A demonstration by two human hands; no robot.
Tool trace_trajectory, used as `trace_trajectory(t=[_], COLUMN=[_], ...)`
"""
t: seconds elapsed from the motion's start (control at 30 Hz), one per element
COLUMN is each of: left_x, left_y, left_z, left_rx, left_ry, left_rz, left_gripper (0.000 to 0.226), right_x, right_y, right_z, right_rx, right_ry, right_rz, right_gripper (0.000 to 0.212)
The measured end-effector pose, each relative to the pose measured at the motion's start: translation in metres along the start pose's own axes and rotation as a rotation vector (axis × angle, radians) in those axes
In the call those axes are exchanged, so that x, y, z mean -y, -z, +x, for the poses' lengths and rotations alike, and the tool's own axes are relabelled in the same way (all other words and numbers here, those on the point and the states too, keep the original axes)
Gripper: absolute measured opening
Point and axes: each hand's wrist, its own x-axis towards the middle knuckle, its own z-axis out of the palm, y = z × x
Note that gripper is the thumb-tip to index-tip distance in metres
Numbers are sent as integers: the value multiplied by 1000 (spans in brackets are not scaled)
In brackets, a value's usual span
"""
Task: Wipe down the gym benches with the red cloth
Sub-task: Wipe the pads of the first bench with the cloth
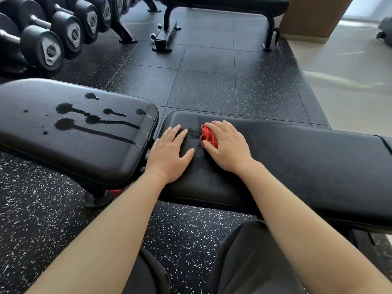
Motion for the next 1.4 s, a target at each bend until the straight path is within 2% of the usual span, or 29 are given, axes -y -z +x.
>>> trace_trajectory(t=[0.23,0.37,0.6,0.73,0.87,1.0,1.13,1.4], left_x=[-3,-4,-5,2,22,49,60,62], left_y=[4,4,6,18,43,61,59,57], left_z=[-9,-9,-5,-4,-2,5,4,10], left_rx=[35,34,60,150,89,76,79,70], left_ry=[-5,-2,-15,-102,-197,-146,-66,-48], left_rz=[50,51,71,142,331,471,483,438], left_gripper=[58,58,59,59,56,57,58,57], right_x=[5,6,14,23,37,39,46,53], right_y=[6,2,-2,-5,-10,-16,-21,-26], right_z=[-70,-96,-27,-44,-56,-13,20,-22], right_rx=[-37,-60,-2,-39,-41,17,13,-55], right_ry=[87,78,0,58,86,78,57,148], right_rz=[-35,-27,-59,-42,-53,-45,-49,-90], right_gripper=[56,57,51,50,60,49,49,61])
